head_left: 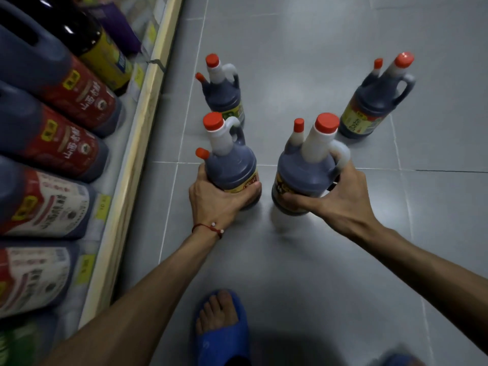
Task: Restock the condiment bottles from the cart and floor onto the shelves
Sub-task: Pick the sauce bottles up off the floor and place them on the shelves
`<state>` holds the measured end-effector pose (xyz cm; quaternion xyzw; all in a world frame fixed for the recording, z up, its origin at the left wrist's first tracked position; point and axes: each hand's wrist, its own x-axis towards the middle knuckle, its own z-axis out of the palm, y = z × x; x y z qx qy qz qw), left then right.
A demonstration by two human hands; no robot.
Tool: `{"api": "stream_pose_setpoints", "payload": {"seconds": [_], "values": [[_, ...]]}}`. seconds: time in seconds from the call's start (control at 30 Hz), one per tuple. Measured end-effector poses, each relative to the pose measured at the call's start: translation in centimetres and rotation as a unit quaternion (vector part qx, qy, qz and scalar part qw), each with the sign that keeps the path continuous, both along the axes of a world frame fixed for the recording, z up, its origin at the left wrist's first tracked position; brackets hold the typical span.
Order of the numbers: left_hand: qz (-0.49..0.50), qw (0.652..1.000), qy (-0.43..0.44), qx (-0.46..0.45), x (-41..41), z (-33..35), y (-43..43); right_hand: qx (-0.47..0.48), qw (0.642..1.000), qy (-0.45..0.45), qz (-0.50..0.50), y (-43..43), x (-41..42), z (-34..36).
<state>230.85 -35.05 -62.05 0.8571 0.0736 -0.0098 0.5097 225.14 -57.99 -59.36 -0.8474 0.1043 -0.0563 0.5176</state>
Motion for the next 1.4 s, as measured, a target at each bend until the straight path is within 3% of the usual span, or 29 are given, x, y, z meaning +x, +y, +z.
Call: {"api": "stream_pose_setpoints", "payload": {"seconds": [0.23,0.77,1.13,1.4], "values": [[0.044,0.998,0.02,0.039,-5.0,17.7,3.0,0.018,0.996,0.024,0.086,1.9,-0.5,15.3],[0.136,0.99,-0.001,0.018,-13.2,57.4,6.0,0.058,0.966,0.035,0.251,5.4,-1.0,56.2],[0.244,0.966,-0.086,0.003,-21.8,71.8,4.4,0.062,0.925,-0.004,0.374,4.6,-4.7,70.4],[0.262,0.962,-0.071,0.032,-29.9,77.1,6.4,0.061,0.886,0.038,0.459,7.8,-8.5,77.4]]}}
